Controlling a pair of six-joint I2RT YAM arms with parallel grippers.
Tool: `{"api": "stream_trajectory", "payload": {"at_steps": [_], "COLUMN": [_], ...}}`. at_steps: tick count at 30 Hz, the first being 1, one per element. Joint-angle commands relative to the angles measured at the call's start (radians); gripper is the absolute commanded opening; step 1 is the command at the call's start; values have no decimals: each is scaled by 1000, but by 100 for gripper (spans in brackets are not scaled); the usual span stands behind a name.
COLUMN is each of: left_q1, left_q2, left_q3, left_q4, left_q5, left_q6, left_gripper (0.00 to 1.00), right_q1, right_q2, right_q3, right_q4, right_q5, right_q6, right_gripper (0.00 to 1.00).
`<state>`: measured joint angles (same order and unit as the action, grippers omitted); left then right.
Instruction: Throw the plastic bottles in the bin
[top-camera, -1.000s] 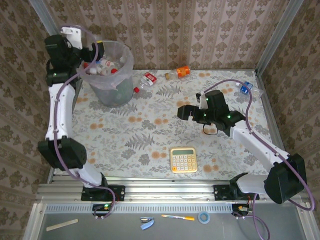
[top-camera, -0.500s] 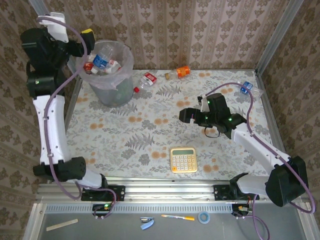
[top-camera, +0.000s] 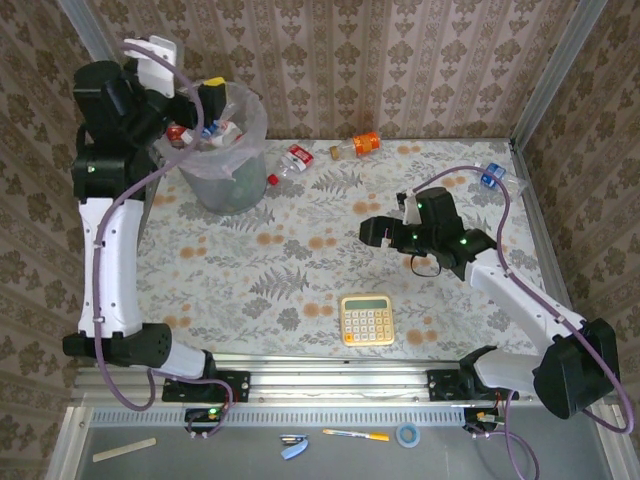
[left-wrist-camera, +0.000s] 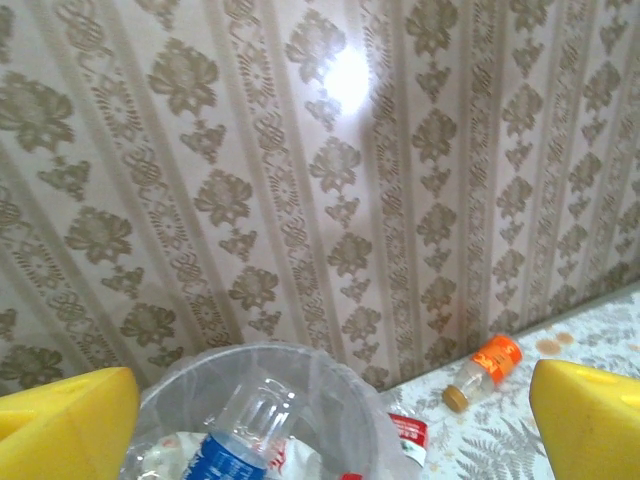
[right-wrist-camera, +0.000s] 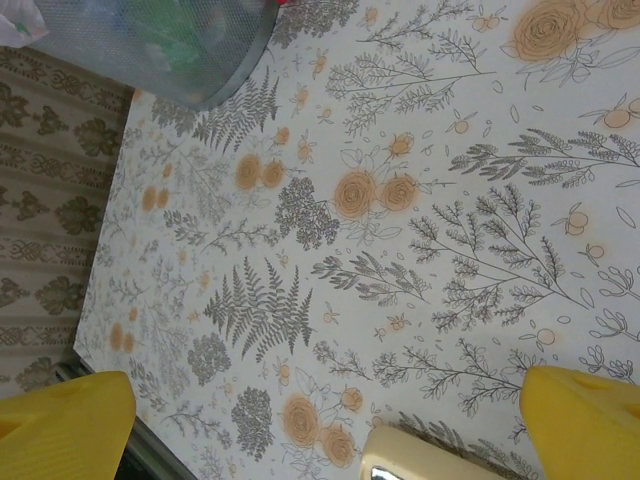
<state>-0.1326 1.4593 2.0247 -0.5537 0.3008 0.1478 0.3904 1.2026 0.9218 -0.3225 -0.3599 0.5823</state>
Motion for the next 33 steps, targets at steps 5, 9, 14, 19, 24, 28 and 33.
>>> {"api": "stream_trajectory", "payload": {"at_steps": [5,9,14,19,24,28,33], "left_q1": [-86,-140,-211,-241,-262,-275,-279], "left_q2": [42,51,81,129,200,281,404], "left_q3": [-17,-66,-136,-213,-249,-250,-197], "left_q4": [-87,-76,-68,-23,10,40,29], "left_q5": [20,1,-48,-76,-79,-84,-98], "left_q6": [88,97,113,93,76,54,45], "left_gripper": [100,100,100,98,95,93,90], "right_q1": [-5,-7,-10,-16,-27,-37,-47], "right_q2": [-47,-55,-64,-79,-99,-103,-88], "right_q3": [-17,-20,-19,-5,-3,-3,1], "right_q4": [-35,-39,-45,-78,-101,-109,-110], "right_q5": [9,10,9,9,12,11,3], "right_q6": [4,4,4,-9,-15,-19,-22], "right_gripper": [100,100,100,100,100,100,100]}}
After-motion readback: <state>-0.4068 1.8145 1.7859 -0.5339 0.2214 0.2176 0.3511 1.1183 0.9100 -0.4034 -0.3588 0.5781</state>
